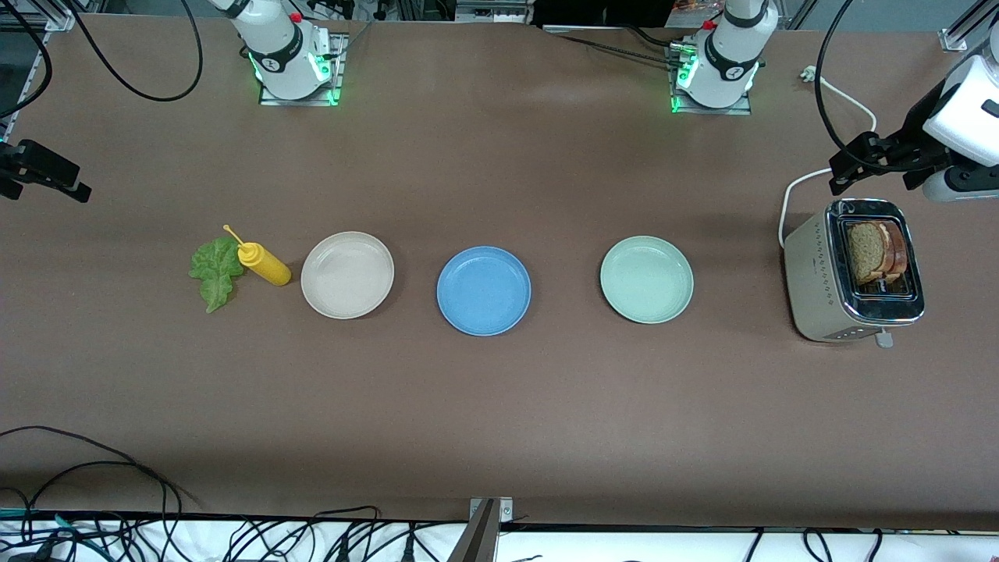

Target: Make sandwich in blue plate with both arms

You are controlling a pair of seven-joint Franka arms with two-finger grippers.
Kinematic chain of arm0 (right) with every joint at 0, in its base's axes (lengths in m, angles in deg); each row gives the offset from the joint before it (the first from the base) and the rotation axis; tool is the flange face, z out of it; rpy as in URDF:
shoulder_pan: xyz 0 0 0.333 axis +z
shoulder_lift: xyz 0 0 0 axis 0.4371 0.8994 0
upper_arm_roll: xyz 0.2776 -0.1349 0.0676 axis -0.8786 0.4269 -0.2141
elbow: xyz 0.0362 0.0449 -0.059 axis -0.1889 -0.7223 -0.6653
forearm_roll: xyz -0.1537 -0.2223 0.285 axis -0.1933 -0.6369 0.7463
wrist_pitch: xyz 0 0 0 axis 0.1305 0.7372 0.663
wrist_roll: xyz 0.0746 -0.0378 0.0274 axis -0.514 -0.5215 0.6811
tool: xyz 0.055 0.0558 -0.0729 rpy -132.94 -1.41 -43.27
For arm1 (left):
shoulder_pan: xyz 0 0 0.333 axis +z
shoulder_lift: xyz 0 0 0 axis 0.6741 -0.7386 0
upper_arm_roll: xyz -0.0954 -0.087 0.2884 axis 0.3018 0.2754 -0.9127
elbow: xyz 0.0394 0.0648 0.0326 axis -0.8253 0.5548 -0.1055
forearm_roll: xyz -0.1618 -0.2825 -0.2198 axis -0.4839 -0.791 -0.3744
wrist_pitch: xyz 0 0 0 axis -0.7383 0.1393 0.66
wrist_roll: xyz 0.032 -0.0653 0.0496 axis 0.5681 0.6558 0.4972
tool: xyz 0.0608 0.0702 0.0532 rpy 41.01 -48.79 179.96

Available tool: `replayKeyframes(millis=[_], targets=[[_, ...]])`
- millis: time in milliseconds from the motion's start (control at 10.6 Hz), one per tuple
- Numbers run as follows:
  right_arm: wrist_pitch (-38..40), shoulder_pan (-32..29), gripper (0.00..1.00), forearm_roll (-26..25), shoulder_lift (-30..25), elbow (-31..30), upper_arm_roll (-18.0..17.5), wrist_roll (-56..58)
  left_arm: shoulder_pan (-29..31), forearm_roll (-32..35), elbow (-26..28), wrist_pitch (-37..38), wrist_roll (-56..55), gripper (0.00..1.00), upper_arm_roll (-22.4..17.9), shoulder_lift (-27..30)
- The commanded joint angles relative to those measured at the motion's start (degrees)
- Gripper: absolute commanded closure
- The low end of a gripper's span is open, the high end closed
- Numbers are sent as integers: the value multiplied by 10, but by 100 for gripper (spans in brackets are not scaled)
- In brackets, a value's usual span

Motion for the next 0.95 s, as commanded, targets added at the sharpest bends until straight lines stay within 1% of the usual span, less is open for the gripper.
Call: replayKeyframes(millis=[0,662,851], targets=[[13,-3,0,2,1,14,-1,2,-1,-8,-5,-1,-5,0,-2,1],[14,-2,0,1,1,14,-1,2,4,-3,-5,-1,1,0,-5,1],[14,-2,0,1,1,14,-1,2,6,-9,4,-20,2,0,-6,14]])
